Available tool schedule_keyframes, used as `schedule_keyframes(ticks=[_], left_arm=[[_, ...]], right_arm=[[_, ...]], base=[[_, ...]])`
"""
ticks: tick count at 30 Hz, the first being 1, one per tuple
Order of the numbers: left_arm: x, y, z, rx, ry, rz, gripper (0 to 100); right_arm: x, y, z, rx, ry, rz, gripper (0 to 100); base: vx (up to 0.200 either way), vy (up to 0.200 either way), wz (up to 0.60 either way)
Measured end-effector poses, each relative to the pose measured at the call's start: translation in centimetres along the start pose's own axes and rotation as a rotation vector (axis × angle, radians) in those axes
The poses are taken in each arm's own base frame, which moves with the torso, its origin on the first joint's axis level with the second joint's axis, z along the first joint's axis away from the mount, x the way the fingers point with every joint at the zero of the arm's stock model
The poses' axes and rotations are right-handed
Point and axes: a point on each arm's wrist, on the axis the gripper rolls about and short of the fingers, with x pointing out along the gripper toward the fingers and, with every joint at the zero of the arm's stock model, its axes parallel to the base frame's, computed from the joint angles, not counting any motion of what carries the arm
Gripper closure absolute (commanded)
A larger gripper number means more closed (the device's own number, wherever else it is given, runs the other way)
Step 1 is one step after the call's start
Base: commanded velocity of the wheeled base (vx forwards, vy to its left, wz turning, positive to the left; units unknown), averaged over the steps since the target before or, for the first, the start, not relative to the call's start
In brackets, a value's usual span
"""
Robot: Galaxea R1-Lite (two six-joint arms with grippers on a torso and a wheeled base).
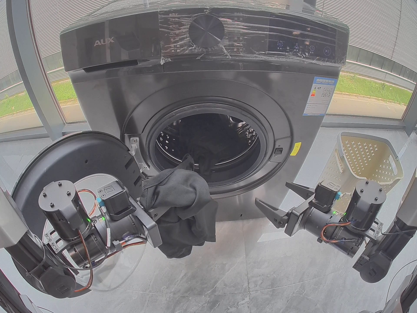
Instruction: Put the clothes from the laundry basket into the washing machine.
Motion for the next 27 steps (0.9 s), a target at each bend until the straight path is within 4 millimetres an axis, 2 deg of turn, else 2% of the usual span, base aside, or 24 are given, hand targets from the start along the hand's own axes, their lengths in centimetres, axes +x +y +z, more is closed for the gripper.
schedule_keyframes(ticks=[18,27], left_arm=[[0.6,-0.9,-0.8,-0.06,0.031,0.005,100],[1.9,-1.1,-1.6,-0.059,0.049,0.075,100]], right_arm=[[-0.2,-0.7,0.9,-0.009,-0.035,-0.023,0],[-0.1,-0.8,1.1,-0.01,-0.044,-0.026,0]], base=[[0.0,0.0,0.0],[0.0,0.0,0.0]])
